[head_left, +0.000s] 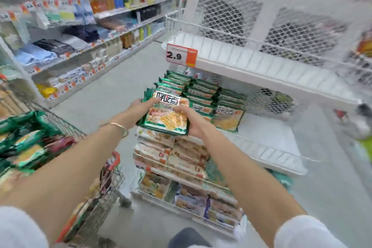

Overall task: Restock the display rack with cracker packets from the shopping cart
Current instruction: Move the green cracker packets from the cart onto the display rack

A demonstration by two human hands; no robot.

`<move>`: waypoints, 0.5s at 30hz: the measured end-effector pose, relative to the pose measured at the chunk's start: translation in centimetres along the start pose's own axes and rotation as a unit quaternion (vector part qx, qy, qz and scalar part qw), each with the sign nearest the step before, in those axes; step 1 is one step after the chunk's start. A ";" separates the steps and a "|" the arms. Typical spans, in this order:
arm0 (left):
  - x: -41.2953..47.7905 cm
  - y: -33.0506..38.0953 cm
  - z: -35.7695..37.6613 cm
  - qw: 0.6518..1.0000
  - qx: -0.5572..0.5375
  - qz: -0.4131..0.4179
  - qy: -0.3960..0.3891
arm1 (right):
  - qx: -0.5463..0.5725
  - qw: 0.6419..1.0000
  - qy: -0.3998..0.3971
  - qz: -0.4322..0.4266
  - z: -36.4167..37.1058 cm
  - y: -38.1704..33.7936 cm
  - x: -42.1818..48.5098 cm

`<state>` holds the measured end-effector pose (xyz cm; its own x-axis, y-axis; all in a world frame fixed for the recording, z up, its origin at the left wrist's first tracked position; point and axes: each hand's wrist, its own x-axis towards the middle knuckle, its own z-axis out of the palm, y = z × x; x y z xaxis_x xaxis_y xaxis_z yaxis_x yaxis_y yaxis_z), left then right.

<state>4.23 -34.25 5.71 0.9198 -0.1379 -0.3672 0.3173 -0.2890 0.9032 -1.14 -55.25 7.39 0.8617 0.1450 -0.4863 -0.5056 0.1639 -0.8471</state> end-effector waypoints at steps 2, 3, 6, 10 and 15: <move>-0.8 3.0 5.2 0.998 0.055 0.017 -0.030 | 0.006 0.999 0.048 -0.021 -4.7 -0.6 -1.6; -1.5 4.4 7.7 0.995 0.080 0.028 -0.053 | 0.008 0.997 0.071 -0.033 -7.2 -0.7 -2.1; -2.1 7.6 14.3 0.986 0.123 0.041 -0.108 | 0.019 0.992 0.113 -0.055 -13.6 -1.1 -3.6; 0.1 10.0 20.5 0.979 0.139 0.059 -0.137 | 0.027 0.988 0.131 -0.072 -20.4 -1.7 -5.1; 2.8 11.0 25.8 0.981 0.145 0.045 -0.122 | -0.004 0.981 0.167 -0.100 -25.8 -1.8 -3.6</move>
<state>4.34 -62.22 8.90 0.8471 -0.3887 -0.3625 0.1253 -0.5168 0.8469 -2.22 -81.21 5.11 0.9102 -0.2176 -0.3524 -0.3260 0.1486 -0.9336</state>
